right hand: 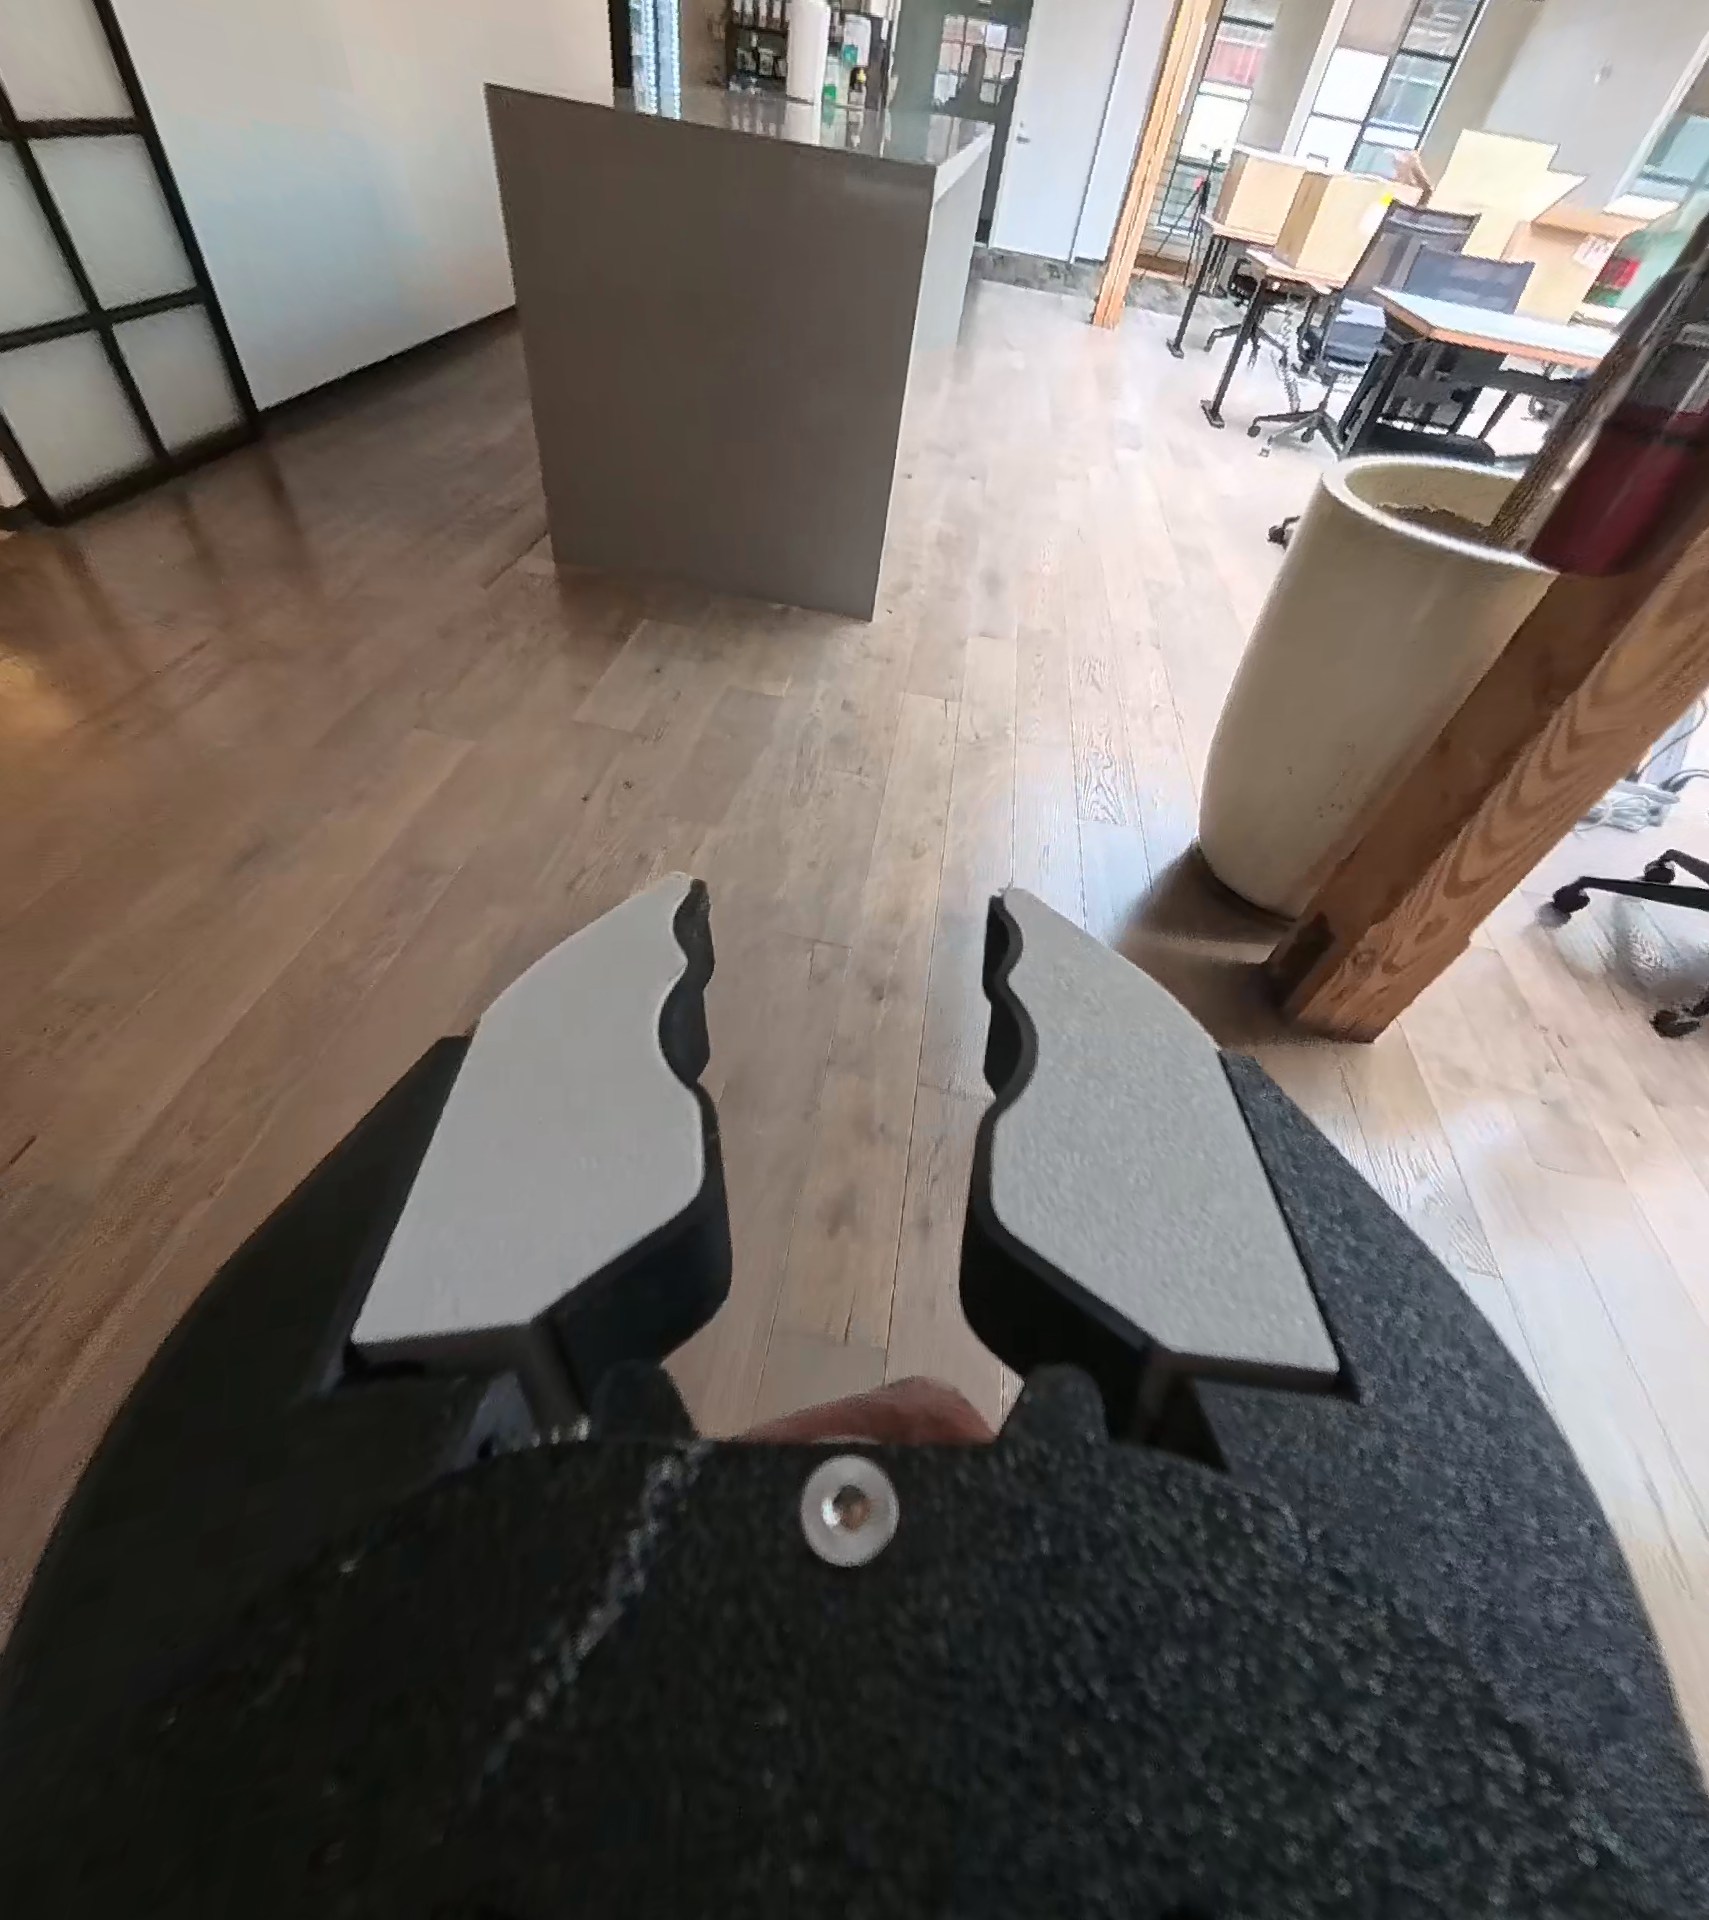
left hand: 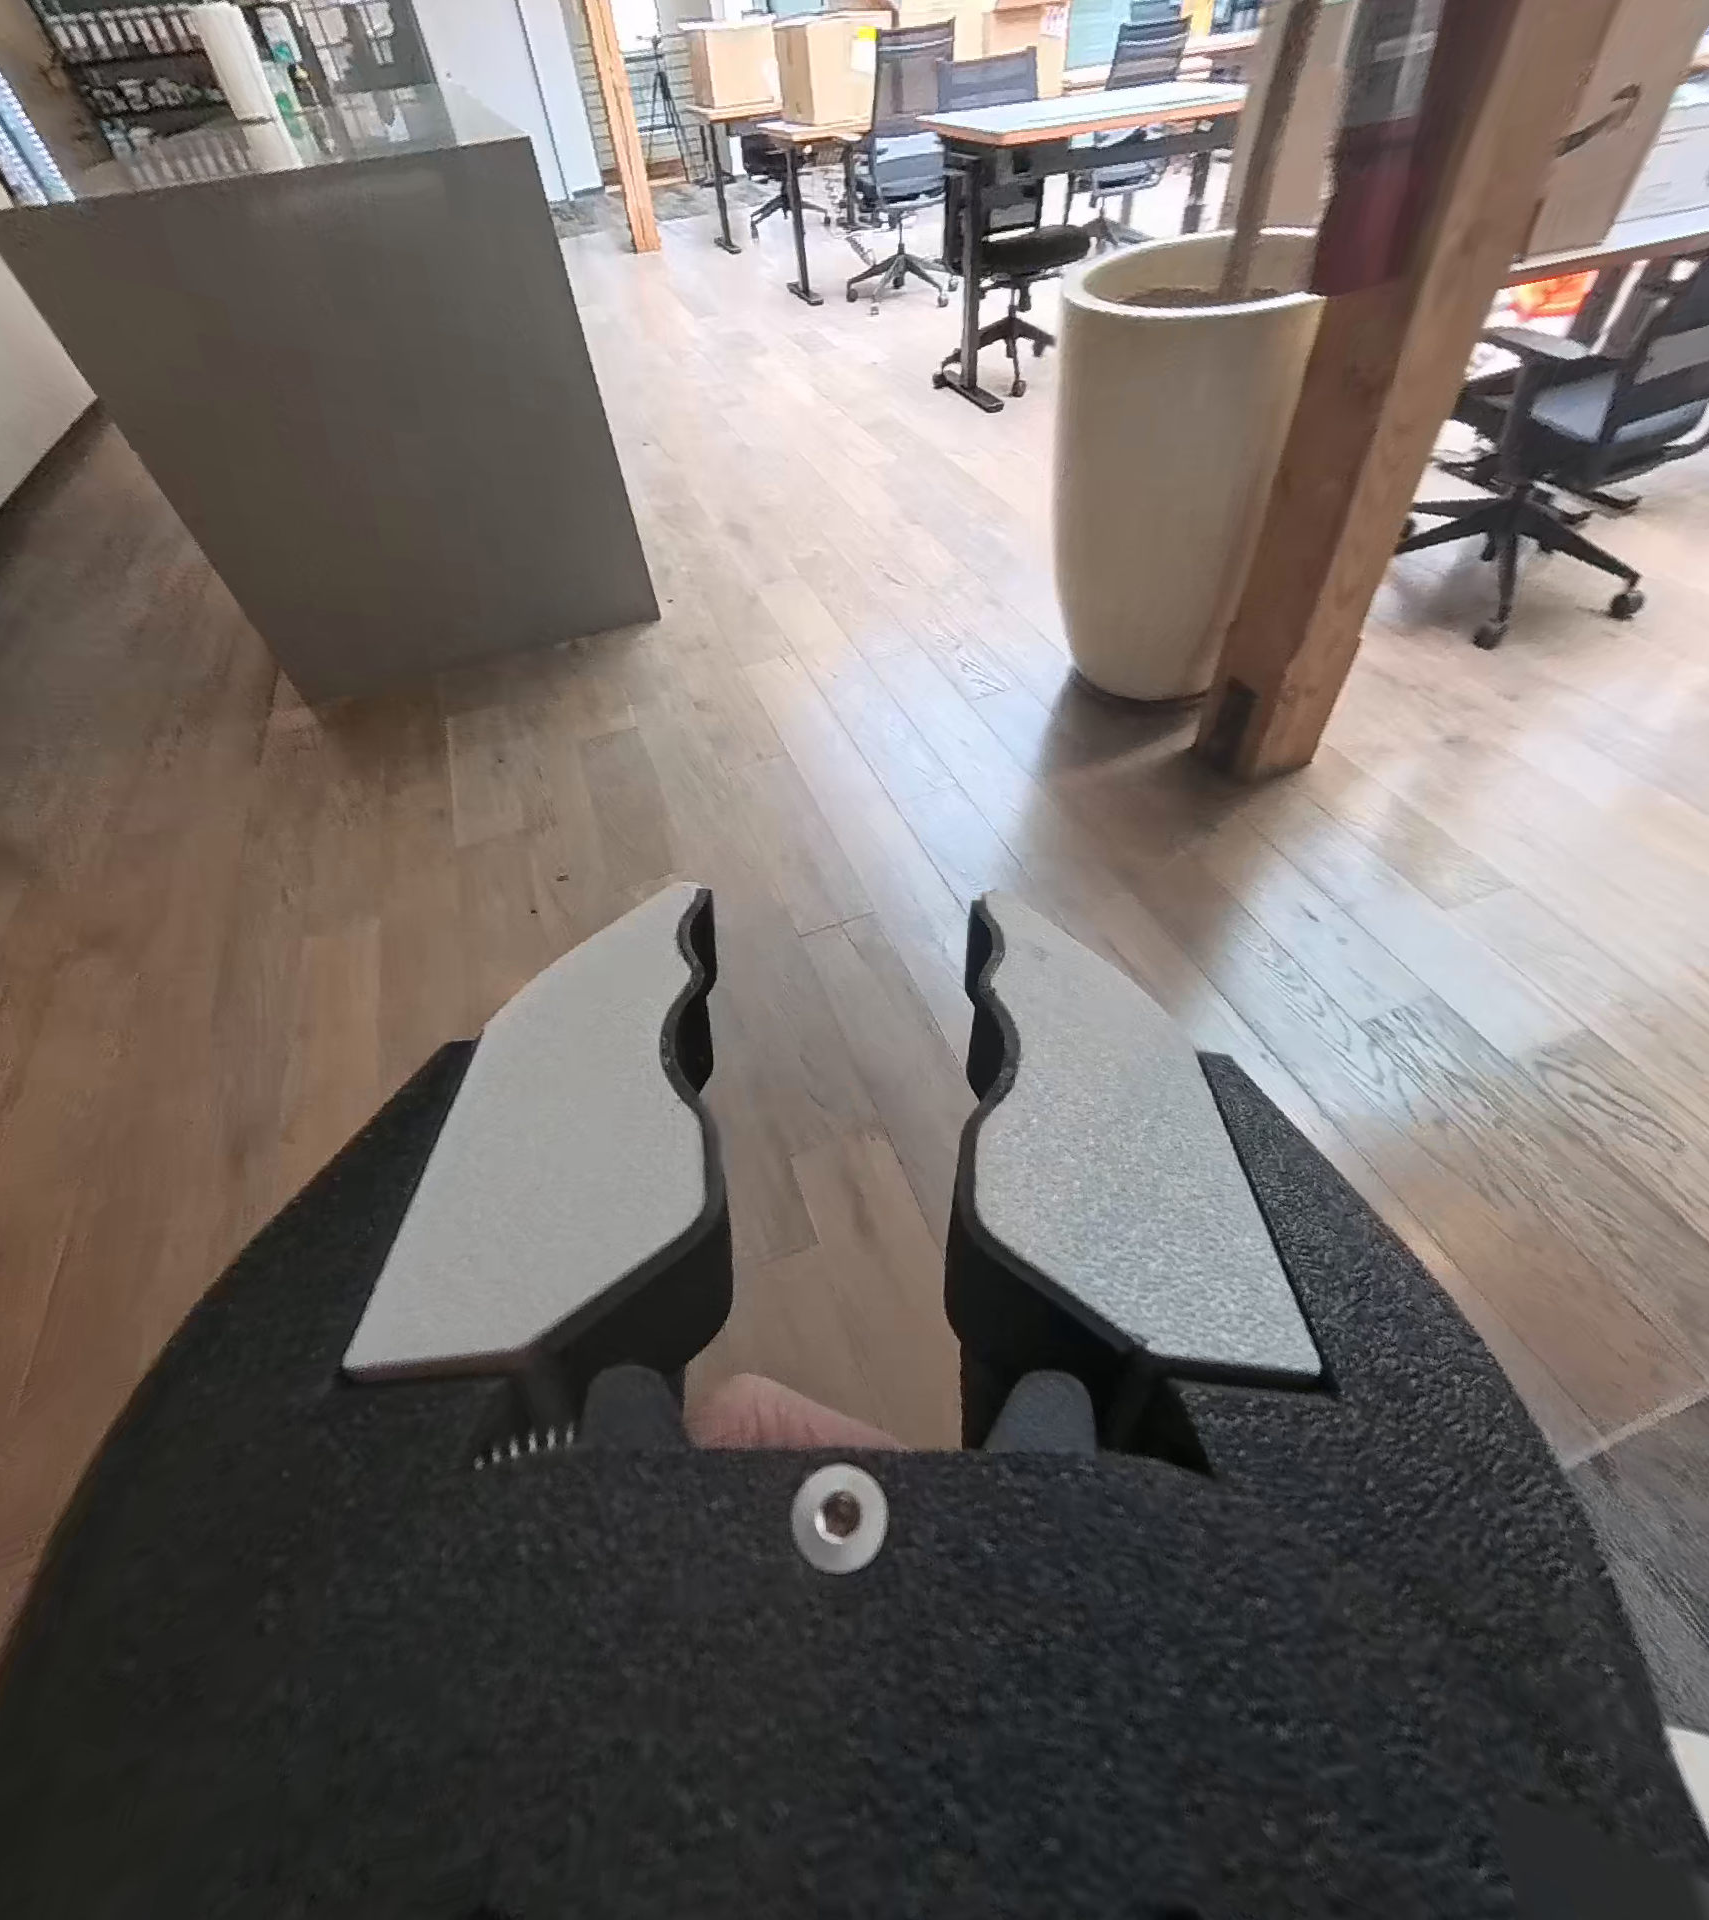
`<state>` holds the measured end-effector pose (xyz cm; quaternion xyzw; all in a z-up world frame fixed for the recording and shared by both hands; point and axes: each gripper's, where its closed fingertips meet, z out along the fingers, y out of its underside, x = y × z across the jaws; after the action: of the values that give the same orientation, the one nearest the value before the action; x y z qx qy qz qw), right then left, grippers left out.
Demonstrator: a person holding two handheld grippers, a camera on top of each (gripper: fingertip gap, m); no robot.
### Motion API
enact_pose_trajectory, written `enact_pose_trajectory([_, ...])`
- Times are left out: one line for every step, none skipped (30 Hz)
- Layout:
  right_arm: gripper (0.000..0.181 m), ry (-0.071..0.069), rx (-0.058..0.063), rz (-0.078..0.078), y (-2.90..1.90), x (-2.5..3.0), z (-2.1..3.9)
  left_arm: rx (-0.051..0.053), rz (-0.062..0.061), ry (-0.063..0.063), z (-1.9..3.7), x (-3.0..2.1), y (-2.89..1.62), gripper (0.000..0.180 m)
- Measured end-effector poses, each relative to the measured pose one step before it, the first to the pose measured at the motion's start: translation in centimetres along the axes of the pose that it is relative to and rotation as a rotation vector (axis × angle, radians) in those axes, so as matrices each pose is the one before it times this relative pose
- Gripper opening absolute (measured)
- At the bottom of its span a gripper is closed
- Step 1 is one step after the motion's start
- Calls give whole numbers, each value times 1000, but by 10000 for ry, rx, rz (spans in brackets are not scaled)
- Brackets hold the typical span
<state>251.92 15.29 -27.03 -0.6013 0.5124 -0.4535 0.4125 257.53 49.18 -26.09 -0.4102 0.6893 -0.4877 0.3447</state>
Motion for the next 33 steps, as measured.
enact_pose_trajectory([49, 0, 23, 58, -699, 648, 2985, -77, -14, -107, 2964, -1104, -605, 46])
enact_pose_trajectory([49, -45, -66, 0, -702, 619, 3110, -111, -35, -134, 2663, -1025, -682, 46])
enact_pose_trajectory([49, -62, -42, -9, -869, 519, 3034, -98, -68, -68, 2536, -897, -833, 46])
enact_pose_trajectory([49, -63, 66, -26, -1128, 602, 3601, 0, -68, -28, 2407, -806, -1024, 46])
enact_pose_trajectory([48, -60, 67, -71, -981, 472, 2894, 66, -32, -45, 2395, -762, -1059, 46])
enact_pose_trajectory([48, -59, 41, -68, -885, 420, 2927, 5, -12, -52, 2432, -737, -928, 46])
enact_pose_trajectory([48, -104, -23, -45, -753, 278, 2950, -48, -46, -50, 2432, -745, -824, 47])
enact_pose_trajectory([49, -151, -98, -29, -694, 165, 2900, -47, -74, -46, 2381, -766, -809, 48])
enact_pose_trajectory([49, -152, -49, -51, -742, 101, 2854, -28, -62, -32, 2377, -788, -800, 48])
enact_pose_trajectory([49, -131, -13, -63, -763, 128, 2776, -13, -58, -44, 2471, -848, -782, 48])
enact_pose_trajectory([49, -144, -47, -66, -601, 108, 2859, -5, -66, -46, 2536, -889, -721, 48])
enact_pose_trajectory([49, -95, -42, -66, -508, 246, 2922, -8, -70, -29, 2621, -937, -632, 48])
enact_pose_trajectory([49, -85, 3, -34, -515, 378, 3008, -14, -66, -15, 2752, -1070, -619, 48])
enact_pose_trajectory([49, -80, -44, 2, -362, 408, 3105, -12, -43, 34, 2814, -1039, -588, 48])
enact_pose_trajectory([50, -31, -37, 2, -437, 452, 3152, 2, 14, 88, 3504, -1096, -727, 49])
enact_pose_trajectory([50, 4, -5, 24, -477, 442, 3070, 25, 84, 80, 3362, -1185, -725, 49])
enact_pose_trajectory([51, 25, -34, 82, -852, 601, 3956, 15, 134, 69, 3158, -1242, -684, 49])
enact_pose_trajectory([53, 37, -45, 104, -594, 538, 3004, -13, 136, 64, 3203, -1266, -704, 49])
enact_pose_trajectory([54, 67, 0, 67, -686, 544, 2933, -14, 110, 69, 3193, -1309, -782, 49])
enact_pose_trajectory([54, 87, -130, 45, -552, 525, 2925, -35, 42, 126, 3200, -1290, -825, 49])
enact_pose_trajectory([56, 41, -194, 87, -594, 413, 3068, -112, -70, 241, 3186, -1164, -835, 50])
enact_pose_trajectory([56, 18, -58, 108, -837, 383, 2677, -107, -113, 310, 3049, -1024, -1012, 51])
enact_pose_trajectory([56, 66, 35, 50, -980, 430, 2552, -16, -42, 231, 3249, -1181, -1295, 52])
enact_pose_trajectory([56, 114, -71, -31, -887, 493, 2460, -26, 66, 152, 2987, -1180, -1256, 52])
enact_pose_trajectory([56, 137, -95, -51, -918, 540, 2366, -104, 99, 114, 2721, -1109, -1152, 53])
enact_pose_trajectory([57, 180, -44, -6, -1037, 657, 2198, -96, 32, 76, 2575, -1066, -1230, 54])
enact_pose_trajectory([57, 151, 0, 30, -1071, 678, 2187, -16, -27, 138, 2451, -915, -1336, 54])
enact_pose_trajectory([56, 134, 8, 70, -964, 759, 2257, 40, -48, 181, 2461, -796, -1316, 54])
enact_pose_trajectory([56, 105, -67, 80, -698, 897, 2255, 26, -48, 161, 2568, -797, -1194, 55])
enact_pose_trajectory([57, 97, -85, 67, -470, 905, 2546, -17, -34, 166, 2719, -812, -1042, 55])
enact_pose_trajectory([56, 92, -64, 34, -445, 997, 2812, -21, -4, 172, 2918, -814, -1001, 57])
enact_pose_trajectory([56, 65, -42, -1, -477, 1048, 2984, 22, 60, 168, 3419, -894, -1085, 57])
enact_pose_trajectory([56, 114, 44, -38, -759, 1390, 3512, 70, 137, 160, 3363, -882, -1057, 58])
